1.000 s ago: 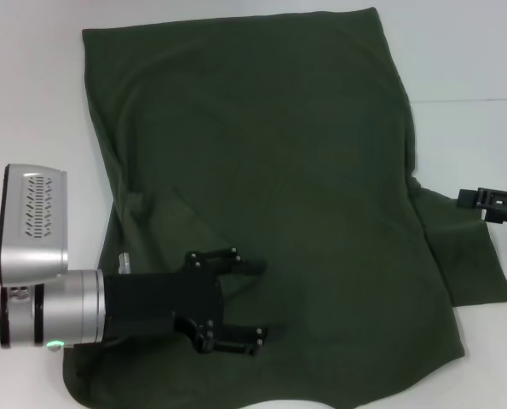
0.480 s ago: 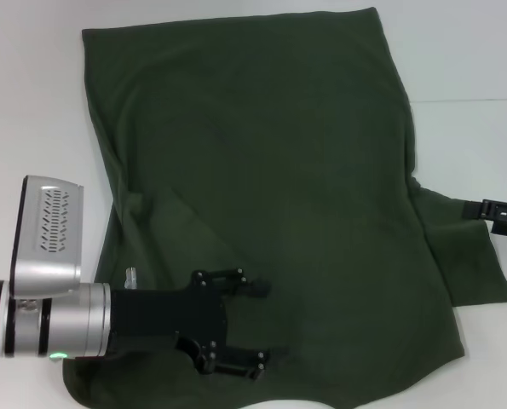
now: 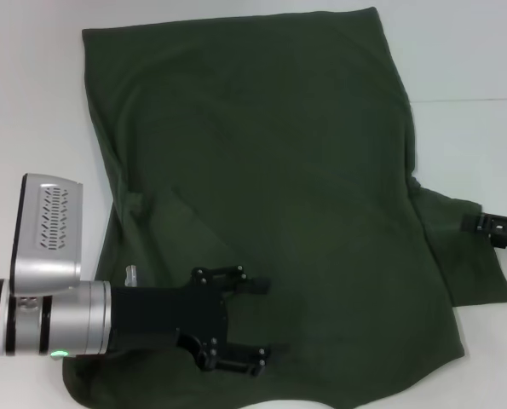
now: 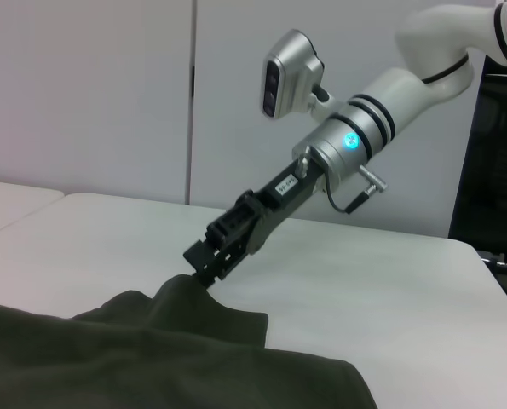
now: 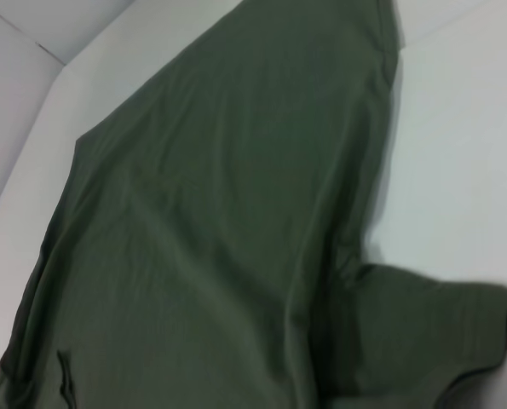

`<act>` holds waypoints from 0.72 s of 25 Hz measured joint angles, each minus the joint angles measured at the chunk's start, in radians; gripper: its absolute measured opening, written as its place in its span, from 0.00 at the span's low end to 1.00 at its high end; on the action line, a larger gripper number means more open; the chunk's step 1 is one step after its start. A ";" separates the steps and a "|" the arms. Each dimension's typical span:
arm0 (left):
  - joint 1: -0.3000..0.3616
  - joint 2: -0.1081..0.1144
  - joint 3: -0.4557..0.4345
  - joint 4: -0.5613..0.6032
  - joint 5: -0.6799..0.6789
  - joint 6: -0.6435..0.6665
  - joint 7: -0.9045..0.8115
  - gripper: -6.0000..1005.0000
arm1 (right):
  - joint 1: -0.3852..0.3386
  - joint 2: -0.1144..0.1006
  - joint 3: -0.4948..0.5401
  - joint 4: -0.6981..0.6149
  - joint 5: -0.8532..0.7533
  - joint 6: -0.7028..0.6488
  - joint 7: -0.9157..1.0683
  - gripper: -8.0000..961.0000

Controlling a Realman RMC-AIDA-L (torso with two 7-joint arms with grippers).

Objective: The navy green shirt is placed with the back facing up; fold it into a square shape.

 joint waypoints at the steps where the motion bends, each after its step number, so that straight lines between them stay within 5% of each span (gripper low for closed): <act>1: 0.000 0.000 0.000 0.000 -0.001 0.000 0.000 0.87 | 0.001 0.004 0.004 0.006 0.002 0.003 -0.014 0.94; 12: 0.000 0.000 -0.003 -0.001 -0.001 -0.002 -0.002 0.87 | 0.002 0.051 0.096 0.014 0.009 0.040 -0.084 0.92; 18: 0.001 0.000 -0.004 -0.002 0.001 -0.002 -0.003 0.87 | 0.006 0.056 0.145 0.049 0.009 0.037 -0.104 0.73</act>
